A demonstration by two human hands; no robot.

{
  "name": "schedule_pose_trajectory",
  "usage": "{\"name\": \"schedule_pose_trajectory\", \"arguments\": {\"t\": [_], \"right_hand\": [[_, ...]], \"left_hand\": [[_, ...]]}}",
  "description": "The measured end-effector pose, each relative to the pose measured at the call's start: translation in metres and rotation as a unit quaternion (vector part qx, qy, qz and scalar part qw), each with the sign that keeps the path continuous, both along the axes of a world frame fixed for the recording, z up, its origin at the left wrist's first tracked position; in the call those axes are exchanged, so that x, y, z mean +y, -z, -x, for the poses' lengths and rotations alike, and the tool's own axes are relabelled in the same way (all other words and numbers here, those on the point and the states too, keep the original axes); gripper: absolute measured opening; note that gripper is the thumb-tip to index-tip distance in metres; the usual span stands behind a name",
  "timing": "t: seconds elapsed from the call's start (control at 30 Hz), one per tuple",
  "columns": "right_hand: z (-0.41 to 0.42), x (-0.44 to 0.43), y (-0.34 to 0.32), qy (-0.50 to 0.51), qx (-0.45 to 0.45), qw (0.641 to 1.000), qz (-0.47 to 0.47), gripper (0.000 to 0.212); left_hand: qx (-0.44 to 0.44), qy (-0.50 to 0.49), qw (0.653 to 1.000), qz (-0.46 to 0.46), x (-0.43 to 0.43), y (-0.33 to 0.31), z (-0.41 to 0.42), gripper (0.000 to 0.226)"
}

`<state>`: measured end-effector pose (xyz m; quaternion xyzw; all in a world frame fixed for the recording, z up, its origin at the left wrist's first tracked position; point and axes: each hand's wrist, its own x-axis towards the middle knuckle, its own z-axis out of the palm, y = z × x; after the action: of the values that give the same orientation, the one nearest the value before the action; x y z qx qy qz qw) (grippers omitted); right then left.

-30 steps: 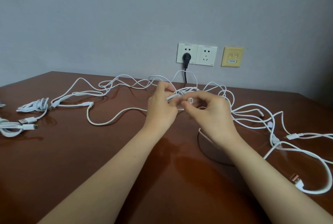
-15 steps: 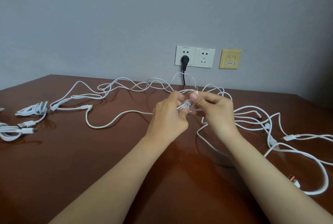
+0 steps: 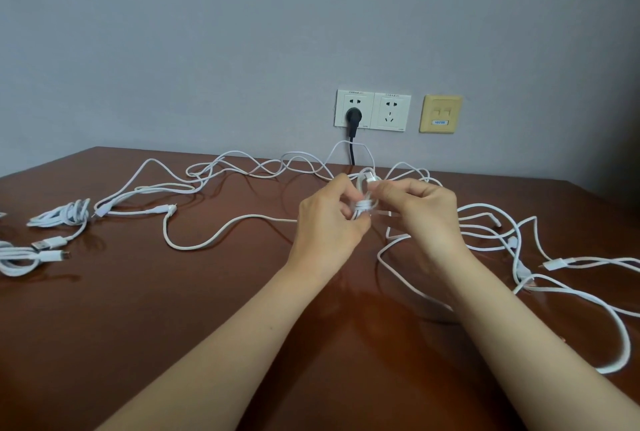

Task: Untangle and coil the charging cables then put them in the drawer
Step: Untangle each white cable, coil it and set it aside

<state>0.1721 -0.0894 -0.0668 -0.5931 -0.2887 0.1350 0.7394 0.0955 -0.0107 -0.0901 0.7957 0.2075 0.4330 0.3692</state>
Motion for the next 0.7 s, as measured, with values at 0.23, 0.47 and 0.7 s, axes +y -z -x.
{"name": "schedule_pose_trajectory", "arguments": {"t": [0.23,0.47,0.7], "right_hand": [[-0.003,0.0029,0.0038,0.063,-0.081,0.993,0.06,0.018],[-0.0044,0.0018,0.0018,0.071,-0.097,0.99,0.067,0.019],[-0.0046,0.0076,0.0098,0.091,-0.118,0.982,0.113,0.023]], "left_hand": [[-0.034,0.02,0.999,-0.007,0.0023,0.0059,-0.0045,0.04],[-0.129,0.171,0.931,0.294,0.0014,-0.0013,-0.0085,0.019],[-0.09,0.198,0.912,0.349,0.0091,-0.0011,-0.0076,0.021]]}}
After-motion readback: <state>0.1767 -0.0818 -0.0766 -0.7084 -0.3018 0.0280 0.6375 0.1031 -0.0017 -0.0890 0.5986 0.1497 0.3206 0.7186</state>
